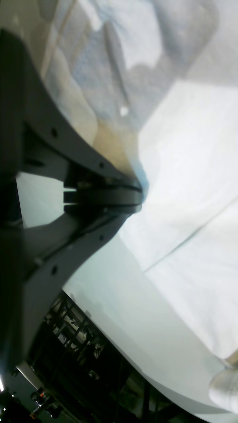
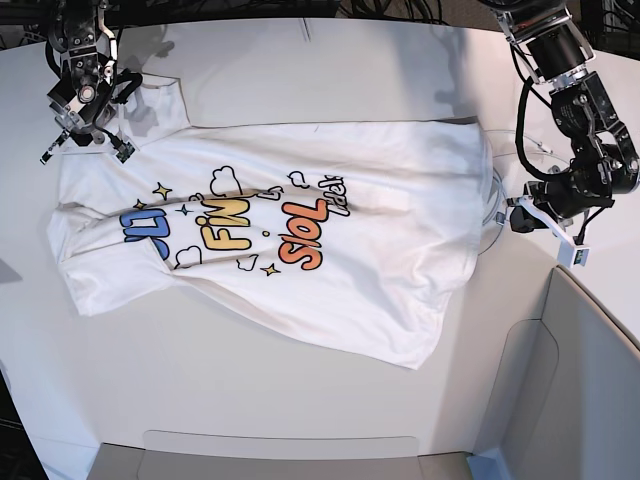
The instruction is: Layout the t-shirt on the table in an organized manner, then fold the t-shirt properly
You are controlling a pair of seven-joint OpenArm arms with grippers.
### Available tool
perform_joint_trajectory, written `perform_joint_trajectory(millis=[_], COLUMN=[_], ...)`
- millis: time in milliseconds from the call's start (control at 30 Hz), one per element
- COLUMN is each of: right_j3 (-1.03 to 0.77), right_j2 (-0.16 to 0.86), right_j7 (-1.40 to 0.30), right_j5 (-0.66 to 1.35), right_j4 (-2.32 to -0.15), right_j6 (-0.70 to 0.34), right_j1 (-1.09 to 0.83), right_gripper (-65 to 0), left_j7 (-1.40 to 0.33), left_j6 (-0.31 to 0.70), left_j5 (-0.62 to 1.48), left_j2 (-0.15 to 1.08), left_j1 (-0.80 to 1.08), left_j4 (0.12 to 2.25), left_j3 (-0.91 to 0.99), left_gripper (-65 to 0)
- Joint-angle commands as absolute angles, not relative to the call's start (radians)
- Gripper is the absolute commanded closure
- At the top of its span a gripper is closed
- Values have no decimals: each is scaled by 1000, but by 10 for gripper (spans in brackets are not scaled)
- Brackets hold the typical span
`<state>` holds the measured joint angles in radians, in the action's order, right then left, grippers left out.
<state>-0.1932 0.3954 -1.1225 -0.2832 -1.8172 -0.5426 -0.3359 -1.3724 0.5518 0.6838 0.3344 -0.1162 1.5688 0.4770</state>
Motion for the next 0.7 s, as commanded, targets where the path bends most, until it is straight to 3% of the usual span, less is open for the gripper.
perform_joint_trajectory(millis=[0, 433, 667], right_j3=[-193, -193, -193], right_j2=[398, 398, 401], right_j7=[-1116, -1115, -1115], right_j5=[-246, -246, -246], right_j4=[-1819, -1819, -1819], right_j6=[-559, -559, -559], right_j1=[-340, -340, -343], right_gripper=[0, 0, 0], left_j7=[-1374, -1308, -1276], left_j6=[555, 553, 549], left_j5=[714, 731, 644], left_j2=[351, 344, 351], left_j1=[-125, -131, -133], left_j4=[1586, 1463, 1458], left_j3=[478, 303, 311], left_gripper=[0, 0, 0])
